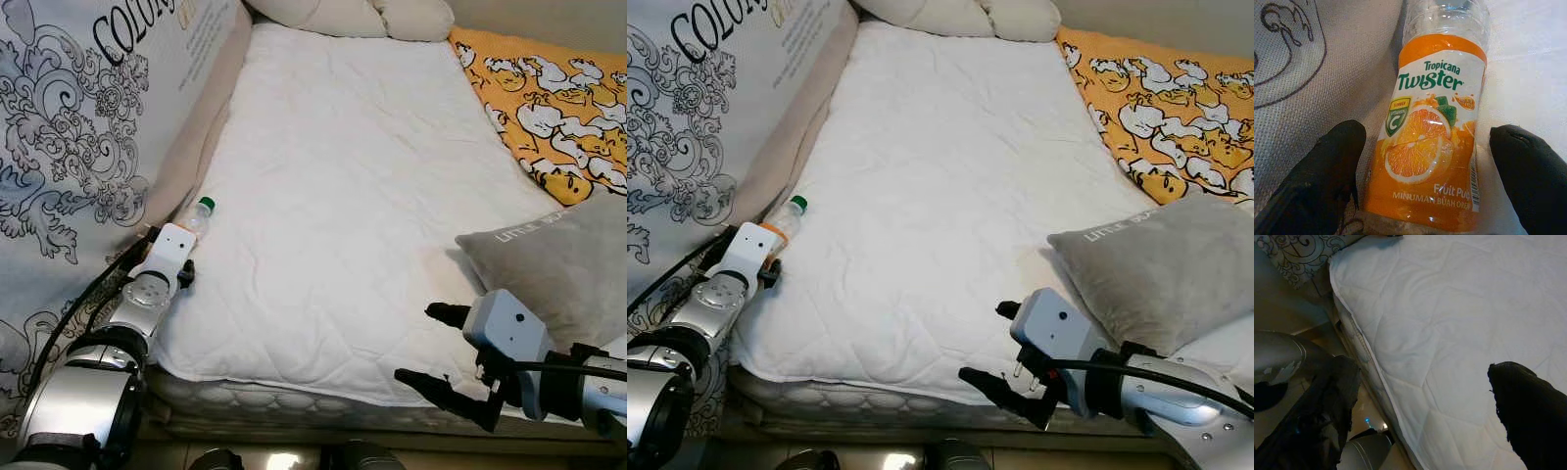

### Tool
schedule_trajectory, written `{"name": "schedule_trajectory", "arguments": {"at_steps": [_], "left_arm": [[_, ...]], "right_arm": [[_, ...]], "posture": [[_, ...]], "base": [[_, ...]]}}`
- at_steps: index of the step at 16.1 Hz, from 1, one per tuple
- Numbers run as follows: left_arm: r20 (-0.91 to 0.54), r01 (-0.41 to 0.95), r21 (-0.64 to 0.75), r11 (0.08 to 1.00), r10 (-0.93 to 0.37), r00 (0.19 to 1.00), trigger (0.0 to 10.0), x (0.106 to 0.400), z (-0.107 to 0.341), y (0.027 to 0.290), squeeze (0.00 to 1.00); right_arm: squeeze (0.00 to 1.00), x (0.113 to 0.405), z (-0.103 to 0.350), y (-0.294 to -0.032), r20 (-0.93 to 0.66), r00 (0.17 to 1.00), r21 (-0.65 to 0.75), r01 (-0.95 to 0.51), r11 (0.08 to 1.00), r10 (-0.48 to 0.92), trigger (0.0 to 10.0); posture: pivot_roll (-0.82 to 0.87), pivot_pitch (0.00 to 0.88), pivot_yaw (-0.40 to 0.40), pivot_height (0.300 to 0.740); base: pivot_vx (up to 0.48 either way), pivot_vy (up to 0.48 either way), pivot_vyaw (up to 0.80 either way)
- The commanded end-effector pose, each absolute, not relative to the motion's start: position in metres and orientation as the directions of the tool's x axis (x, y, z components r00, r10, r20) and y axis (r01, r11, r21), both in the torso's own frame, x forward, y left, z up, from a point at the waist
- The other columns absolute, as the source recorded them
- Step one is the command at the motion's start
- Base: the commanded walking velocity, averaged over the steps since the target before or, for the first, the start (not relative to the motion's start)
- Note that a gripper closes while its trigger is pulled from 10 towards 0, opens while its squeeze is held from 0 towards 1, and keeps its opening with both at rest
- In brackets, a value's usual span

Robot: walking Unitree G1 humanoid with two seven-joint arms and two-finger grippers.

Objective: Clean up the room

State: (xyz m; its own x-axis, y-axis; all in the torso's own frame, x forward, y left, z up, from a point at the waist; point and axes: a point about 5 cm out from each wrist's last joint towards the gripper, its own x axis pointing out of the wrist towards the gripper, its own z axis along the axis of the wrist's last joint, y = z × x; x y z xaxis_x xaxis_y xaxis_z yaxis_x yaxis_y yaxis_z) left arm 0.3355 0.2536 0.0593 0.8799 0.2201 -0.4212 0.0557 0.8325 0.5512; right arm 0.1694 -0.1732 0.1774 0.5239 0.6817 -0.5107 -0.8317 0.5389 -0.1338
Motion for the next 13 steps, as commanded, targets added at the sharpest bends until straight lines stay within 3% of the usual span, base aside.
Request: {"name": "schedule_trajectory", "arguments": {"at_steps": [1,9,13], "left_arm": [[-0.457,0.063,0.52,0.852,0.215,0.863,10.0,0.331,0.052,0.251,0.0],[-0.594,0.155,0.3,0.941,0.058,0.803,10.0,0.324,0.034,0.232,0.0],[-0.627,0.125,0.186,0.975,0.019,0.779,10.0,0.32,0.031,0.235,0.0]], "right_arm": [[0.0,0.171,0.176,-0.168,-0.494,0.497,-0.118,-0.851,0.511,0.714,10.0],[0.0,0.173,0.167,-0.164,-0.483,0.508,-0.118,-0.845,0.522,0.713,10.0],[0.0,0.177,0.156,-0.179,-0.557,0.548,-0.172,-0.811,0.559,0.624,10.0]], "posture": [[-0.42,0.091,-0.09,0.74],[-0.4,0.078,-0.08,0.74],[-0.4,0.058,-0.075,0.74]], "base": [[0.0,0.0,0.0],[0.0,0.0,0.0],[0.0,0.0,0.0]]}}
